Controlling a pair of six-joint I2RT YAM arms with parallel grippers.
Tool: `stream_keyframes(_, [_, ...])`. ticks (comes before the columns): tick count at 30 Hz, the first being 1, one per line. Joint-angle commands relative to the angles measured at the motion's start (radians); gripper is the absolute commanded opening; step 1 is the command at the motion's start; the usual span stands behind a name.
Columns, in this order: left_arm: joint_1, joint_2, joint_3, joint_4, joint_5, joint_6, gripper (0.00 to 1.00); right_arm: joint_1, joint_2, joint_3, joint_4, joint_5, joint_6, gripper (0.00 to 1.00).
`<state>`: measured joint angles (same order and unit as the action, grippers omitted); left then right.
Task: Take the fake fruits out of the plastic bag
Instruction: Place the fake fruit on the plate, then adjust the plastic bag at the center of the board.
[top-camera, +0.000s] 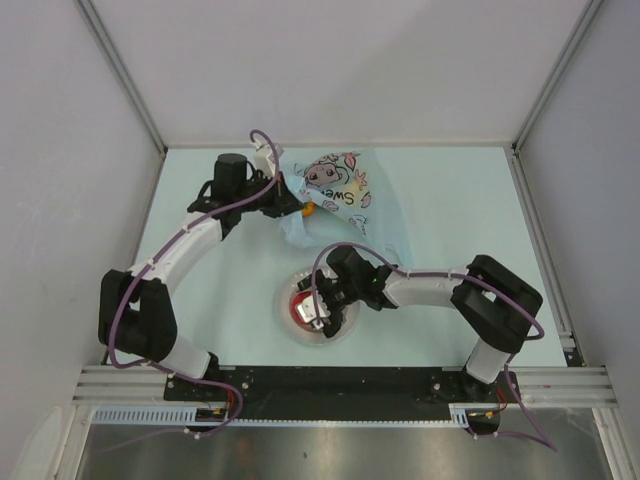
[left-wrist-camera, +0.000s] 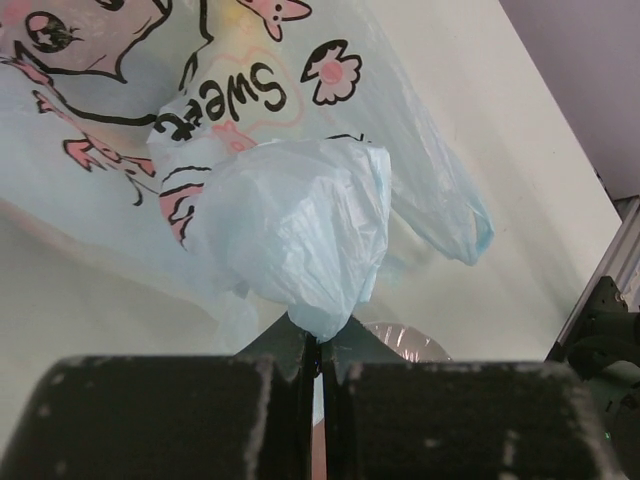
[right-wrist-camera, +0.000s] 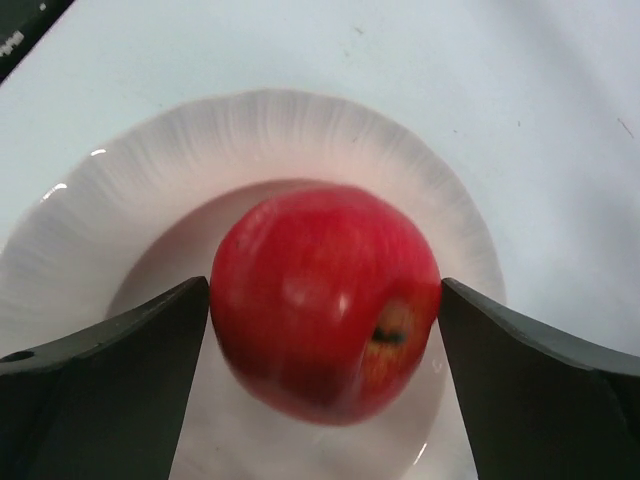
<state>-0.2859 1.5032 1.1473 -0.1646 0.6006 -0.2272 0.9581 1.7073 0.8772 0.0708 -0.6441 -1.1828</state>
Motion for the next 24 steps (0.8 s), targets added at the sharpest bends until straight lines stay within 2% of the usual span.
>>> stream_keyframes(1, [0.027, -0.038, 0.042, 0.010, 0.005, 0.017, 0.00, -0.002, -0.050, 0.019, -0.002, -0.015, 0.028, 1.00])
stream_keyframes(4, [0.028, -0.044, 0.037, 0.010, 0.022, 0.005, 0.00, -0.038, -0.124, 0.019, -0.066, -0.035, -0.017, 1.00])
stream_keyframes(10, [0.028, -0.075, -0.021, 0.045, 0.034, -0.032, 0.00, -0.151, -0.287, 0.051, -0.345, -0.045, -0.104, 1.00])
stream_keyframes(11, [0.027, -0.078, -0.032, 0.051, 0.037, -0.034, 0.00, -0.165, -0.328, 0.077, -0.433, -0.040, -0.109, 1.00])
stream_keyframes(14, [0.028, -0.083, -0.028, 0.043, 0.066, -0.023, 0.00, -0.214, -0.376, 0.106, -0.525, -0.013, -0.095, 1.00])
stream_keyframes(16, [0.028, -0.080, -0.018, 0.040, 0.088, -0.023, 0.00, -0.252, -0.388, 0.118, -0.517, 0.009, -0.054, 1.00])
stream_keyframes(19, [0.027, -0.064, 0.021, 0.019, 0.142, -0.030, 0.01, -0.278, -0.339, 0.140, -0.406, 0.078, 0.084, 0.98])
stream_keyframes(22, [0.028, -0.025, 0.089, -0.021, 0.209, -0.035, 0.00, -0.291, -0.229, 0.184, -0.272, 0.145, 0.225, 0.83])
stream_keyframes(23, [0.028, -0.012, 0.132, -0.033, 0.228, -0.035, 0.00, -0.288, -0.195, 0.198, -0.193, 0.190, 0.262, 0.70])
stream_keyframes(24, [0.028, 0.012, 0.152, -0.045, 0.275, -0.037, 0.00, -0.288, -0.167, 0.215, -0.149, 0.219, 0.372, 0.59])
